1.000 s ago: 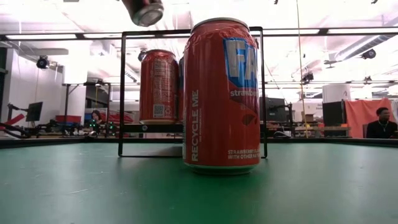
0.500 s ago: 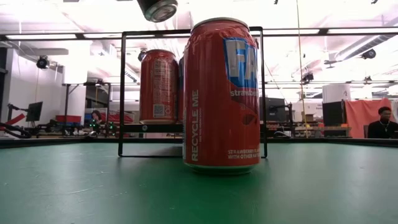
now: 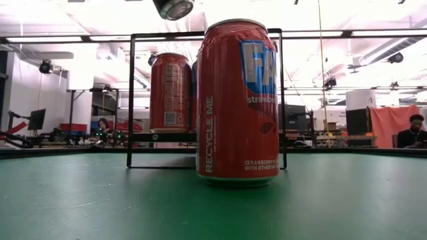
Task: Place canned beverage on shelf
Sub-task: Put the soda can on the shelf and aligned with the other red soda can
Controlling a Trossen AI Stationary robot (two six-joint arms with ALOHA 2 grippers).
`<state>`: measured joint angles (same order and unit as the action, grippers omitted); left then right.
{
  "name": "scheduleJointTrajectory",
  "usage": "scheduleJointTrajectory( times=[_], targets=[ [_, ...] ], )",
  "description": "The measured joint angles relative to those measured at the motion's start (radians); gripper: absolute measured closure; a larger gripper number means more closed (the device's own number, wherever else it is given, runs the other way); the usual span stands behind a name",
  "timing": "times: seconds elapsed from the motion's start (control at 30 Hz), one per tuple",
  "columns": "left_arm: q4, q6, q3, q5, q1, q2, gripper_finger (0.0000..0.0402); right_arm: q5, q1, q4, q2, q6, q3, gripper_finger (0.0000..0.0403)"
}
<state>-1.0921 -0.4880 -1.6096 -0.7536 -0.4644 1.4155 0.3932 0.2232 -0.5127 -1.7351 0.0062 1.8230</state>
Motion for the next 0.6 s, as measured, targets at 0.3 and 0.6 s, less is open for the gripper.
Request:
scheduleJointTrajectory(
  times=[0.3,0.6],
  targets=[
    [0.01,0.005,0.0,0.002,0.0,-0.001,0.0107,-0.009,-0.024,0.082,-0.063,-0.106,-0.001,0.0051],
    [0.016,0.026,0.0,-0.001,0.0,-0.001,0.0106,-0.011,-0.032,0.106,-0.062,-0.126,-0.001,0.011]
  ],
)
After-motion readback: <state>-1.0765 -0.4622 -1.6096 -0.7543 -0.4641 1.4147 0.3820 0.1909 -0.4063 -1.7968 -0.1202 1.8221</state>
